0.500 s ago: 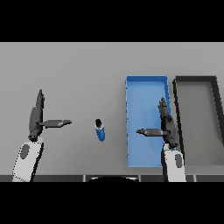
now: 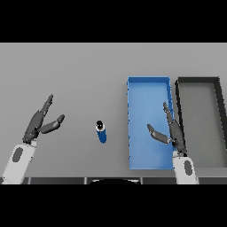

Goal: Pick up the blue pipe and place it into the blue bin.

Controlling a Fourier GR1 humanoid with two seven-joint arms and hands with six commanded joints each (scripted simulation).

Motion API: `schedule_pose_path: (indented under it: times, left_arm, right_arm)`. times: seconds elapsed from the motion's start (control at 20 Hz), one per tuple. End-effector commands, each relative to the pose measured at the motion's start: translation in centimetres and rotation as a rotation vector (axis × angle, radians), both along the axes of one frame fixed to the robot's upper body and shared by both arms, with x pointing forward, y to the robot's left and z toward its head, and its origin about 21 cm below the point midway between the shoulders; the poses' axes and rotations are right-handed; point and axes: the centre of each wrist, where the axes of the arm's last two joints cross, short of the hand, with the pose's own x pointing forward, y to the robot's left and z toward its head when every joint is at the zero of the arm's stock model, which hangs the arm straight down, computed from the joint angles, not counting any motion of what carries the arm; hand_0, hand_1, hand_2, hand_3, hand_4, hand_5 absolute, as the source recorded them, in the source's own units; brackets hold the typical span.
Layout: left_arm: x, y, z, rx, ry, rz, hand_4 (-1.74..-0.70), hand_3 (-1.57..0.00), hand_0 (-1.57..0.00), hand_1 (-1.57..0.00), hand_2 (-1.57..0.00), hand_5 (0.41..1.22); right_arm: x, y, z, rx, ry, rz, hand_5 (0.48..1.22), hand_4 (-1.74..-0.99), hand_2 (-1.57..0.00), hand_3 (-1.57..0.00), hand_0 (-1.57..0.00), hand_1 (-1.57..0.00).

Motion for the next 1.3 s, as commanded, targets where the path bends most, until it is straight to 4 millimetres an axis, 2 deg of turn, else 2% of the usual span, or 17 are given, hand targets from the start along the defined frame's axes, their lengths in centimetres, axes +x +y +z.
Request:
schedule_pose_path:
  times: [0.0, 0.05, 0.15, 0.25, 0.4, 0.6, 0.75, 0.9, 1.05, 1.25]
  left_arm:
    - [0.0, -0.1, 0.0, 0.007, 0.005, -0.025, -0.97, 0.0, 0.0, 0.0, 0.0, 0.596]
    - [0.2, 0.0, 0.3, 0.011, 0.005, -0.043, -0.97, 0.0, 0.0, 0.0, 0.0, 0.597]
    - [0.0, -0.1, 0.0, 0.012, 0.009, -0.081, -0.97, 0.0, 0.0, 0.0, 0.0, 0.593]
    - [-1.0, -0.1, 0.3, 0.001, -0.002, -0.156, -0.97, 0.0, 0.0, 0.0, 0.0, 0.586]
    - [-2.2, -1.7, 0.9, 0.015, 0.045, -0.278, -0.99, 0.0, 0.0, 0.0, 0.0, 0.566]
    - [-3.6, -4.0, 1.1, 0.083, 0.151, -0.371, -1.03, 0.0, 0.0, 0.0, 0.0, 0.496]
    - [-4.4, -6.2, 0.1, 0.109, 0.187, -0.453, -1.08, 0.0, 0.0, 0.0, 0.0, 0.472]
    - [-4.3, -7.8, -0.5, 0.11, 0.185, -0.489, -1.11, 0.0, 0.0, 0.0, 0.0, 0.463]
    - [-3.8, -10.4, -1.4, 0.076, 0.157, -0.512, -1.15, 0.0, 0.0, 0.0, 0.0, 0.484]
    - [-2.8, -12.2, -3.0, 0.046, 0.154, -0.493, -1.13, 0.0, 0.0, 0.0, 0.0, 0.488]
  right_arm:
    - [-0.1, 0.0, 0.0, -0.022, 0.009, 0.003, 0.587, -1.192, 0.0, 0.0, 0.0, 0.0]
    - [-0.1, 0.4, 0.0, -0.033, 0.008, 0.011, 0.586, -1.19, 0.0, 0.0, 0.0, 0.0]
    - [0.1, -0.1, 0.6, -0.05, 0.008, 0.003, 0.585, -1.187, 0.0, 0.0, 0.0, 0.0]
    - [0.0, 0.1, 0.5, -0.046, 0.02, 0.012, 0.58, -1.181, 0.0, 0.0, 0.0, 0.0]
    - [0.0, 0.8, 0.8, -0.022, 0.013, 0.022, 0.58, -1.2, 0.0, 0.0, 0.0, 0.0]
    - [0.4, 0.3, 0.9, -0.011, 0.024, 0.017, 0.576, -1.229, 0.0, 0.0, 0.0, 0.0]
    - [0.0, 0.4, 0.7, -0.017, 0.02, 0.028, 0.572, -1.219, 0.0, 0.0, 0.0, 0.0]
    - [-0.1, 0.6, 1.0, -0.016, 0.018, 0.027, 0.57, -1.212, 0.0, 0.0, 0.0, 0.0]
    - [0.2, 0.4, 0.6, -0.012, 0.037, 0.022, 0.564, -1.21, 0.0, 0.0, 0.0, 0.0]
    - [0.0, 0.4, 0.8, -0.002, 0.025, 0.017, 0.554, -1.206, 0.0, 0.0, 0.0, 0.0]
